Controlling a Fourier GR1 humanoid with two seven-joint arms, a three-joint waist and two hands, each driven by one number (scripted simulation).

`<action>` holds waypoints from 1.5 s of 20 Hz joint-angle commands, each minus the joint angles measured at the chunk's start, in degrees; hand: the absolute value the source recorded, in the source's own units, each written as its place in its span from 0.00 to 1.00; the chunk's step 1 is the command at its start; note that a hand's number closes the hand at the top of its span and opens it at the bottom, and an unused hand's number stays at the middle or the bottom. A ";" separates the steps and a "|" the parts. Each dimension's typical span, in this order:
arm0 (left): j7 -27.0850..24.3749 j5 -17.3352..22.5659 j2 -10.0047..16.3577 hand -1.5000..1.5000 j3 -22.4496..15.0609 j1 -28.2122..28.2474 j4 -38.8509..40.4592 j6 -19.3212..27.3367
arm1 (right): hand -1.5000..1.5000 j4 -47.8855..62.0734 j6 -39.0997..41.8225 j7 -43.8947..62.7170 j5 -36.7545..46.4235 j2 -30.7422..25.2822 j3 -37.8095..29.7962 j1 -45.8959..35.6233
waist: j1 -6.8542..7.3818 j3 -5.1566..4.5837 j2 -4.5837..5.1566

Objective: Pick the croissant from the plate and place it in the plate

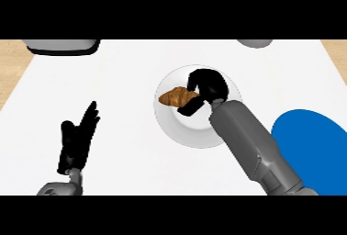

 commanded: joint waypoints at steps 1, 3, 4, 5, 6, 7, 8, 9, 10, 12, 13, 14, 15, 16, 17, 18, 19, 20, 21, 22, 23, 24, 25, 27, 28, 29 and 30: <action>-0.04 1.29 1.73 0.50 2.88 -3.03 2.83 -1.25 | 0.00 7.84 2.69 -7.71 -1.54 -2.31 -2.83 -1.11 | -0.03 0.01 0.13; 1.98 -1.76 -0.94 0.50 -1.15 -1.30 -1.09 1.05 | 0.00 10.03 2.16 -9.84 -1.77 1.22 -3.25 -2.85 | 0.20 0.03 0.04; 0.25 1.16 1.70 0.50 2.20 -0.80 0.50 -1.75 | 0.00 6.51 3.18 -14.96 -2.34 -1.91 -2.96 0.41 | -0.28 0.02 -0.09; 2.38 1.11 2.60 0.50 1.71 0.91 -2.10 -2.47 | 0.00 4.16 2.79 -14.04 -3.58 0.82 -3.34 0.89 | -0.29 0.03 -0.23; 0.07 0.13 0.92 0.50 1.72 -1.19 0.46 -0.38 | 0.00 1.20 4.12 -17.40 -6.01 -1.75 -5.32 0.23 | -0.80 0.02 -0.25; -1.52 -0.30 0.58 0.50 0.95 1.62 0.14 -0.36 | 0.00 1.95 3.14 -21.90 -8.38 -2.53 -7.60 0.29 | -0.26 0.05 -0.06; 0.30 0.91 1.34 0.50 2.43 -0.46 0.85 -0.92 | 0.00 -1.41 3.99 -20.54 -10.33 -0.63 -8.43 1.31 | -1.10 0.03 -0.35; 0.69 0.04 0.95 0.50 0.79 0.49 -1.00 -0.96 | 0.00 -1.20 2.34 -24.74 -13.31 -0.30 -11.09 2.58 | -0.70 0.12 -0.20; 1.23 0.05 0.59 0.50 1.57 -1.04 -0.37 0.15 | 0.00 -2.95 1.65 -26.30 -16.35 -0.10 -13.98 2.13 | -1.11 0.16 -0.16; -1.06 0.50 0.42 0.50 1.59 0.73 0.73 -0.57 | 0.00 -3.70 2.35 -28.41 -21.16 0.29 -18.18 2.61 | -0.97 0.11 -0.09; -0.18 -0.01 0.84 0.50 1.83 -1.02 0.66 -0.16 | 0.00 -3.50 3.75 -30.12 -23.60 0.18 -19.97 3.64 | -1.13 0.12 -0.03; -0.54 1.20 1.93 0.50 3.30 -0.19 0.81 -1.05 | 0.00 -5.20 5.18 -29.66 -25.48 -0.54 -21.33 4.84 | -1.50 0.07 -0.33; 0.62 0.26 0.70 0.50 1.16 0.16 -0.59 -0.89 | 0.00 -4.73 6.57 -29.54 -26.59 -0.44 -22.11 3.41 | -0.92 0.07 -0.29; 0.31 -0.22 -0.18 0.50 -0.69 3.22 -4.03 -0.90 | 0.00 -1.88 7.61 -33.34 -28.26 -2.68 -24.33 4.63 | -0.04 0.11 -0.11; -1.20 -1.29 0.06 0.50 -0.01 2.76 -1.44 0.03 | 0.00 -3.29 9.53 -33.80 -28.59 -2.46 -23.46 6.94 | -0.78 0.05 -0.24; 4.16 -0.82 0.67 0.50 0.64 0.38 -3.41 0.19 | 0.00 -6.40 12.41 -32.43 -29.63 -2.97 -23.07 8.53 | -1.27 0.04 -0.47; -1.74 -0.32 0.25 0.50 1.69 -0.02 1.40 -0.35 | 0.00 -0.68 12.93 -34.08 -30.51 -4.88 -25.48 3.79 | -0.51 0.02 -0.06; 0.45 -0.90 -0.33 0.50 0.01 0.89 -1.94 -0.41 | 0.00 1.12 11.43 -35.78 -30.08 -2.76 -24.86 4.78 | -0.32 0.03 -0.12; 1.06 0.97 1.38 0.50 2.95 -0.47 -0.76 -1.66 | 0.00 -2.88 12.76 -33.94 -29.70 -2.33 -22.95 7.35 | -0.76 0.01 -0.28; -3.49 -1.09 -1.55 0.50 -0.09 3.66 1.12 -0.18 | 0.00 -1.76 15.40 -35.92 -31.20 -5.05 -24.67 6.71 | -0.66 0.01 -0.22; -4.63 -1.28 -1.27 0.50 0.31 3.53 1.83 -0.30 | 0.00 1.45 15.91 -36.49 -30.58 -5.08 -24.31 4.43 | -0.42 0.01 -0.15; -2.12 -0.46 -0.91 0.50 0.83 2.70 -0.53 -0.69 | 0.00 -4.14 16.18 -36.46 -31.63 -4.73 -23.95 8.83 | -0.81 0.01 -0.32; 0.52 -1.61 -1.24 0.50 0.18 1.88 -1.05 0.24 | 0.00 -5.10 16.49 -37.23 -31.41 -3.61 -22.85 9.83 | -0.84 0.01 -0.33; -2.79 -0.07 -0.01 0.50 1.53 2.90 0.08 -2.06 | 0.00 -2.07 18.61 -41.16 -31.52 -5.96 -23.42 10.28 | -0.71 0.01 -0.27; 0.87 -1.02 0.00 0.50 1.59 0.66 -1.88 -0.99 | 0.00 2.86 14.86 -40.75 -30.61 -4.67 -24.06 4.79 | -0.41 0.02 -0.18; 0.44 -0.76 -0.03 0.50 0.86 2.64 -4.05 -1.60 | 0.00 2.54 14.74 -43.13 -29.74 -3.05 -22.58 6.32 | -0.33 0.02 -0.20; -0.48 -1.28 -0.70 0.50 1.43 0.32 -0.31 -0.88 | 0.00 4.03 13.13 -44.48 -29.66 -3.11 -23.17 5.61 | -0.43 0.02 -0.16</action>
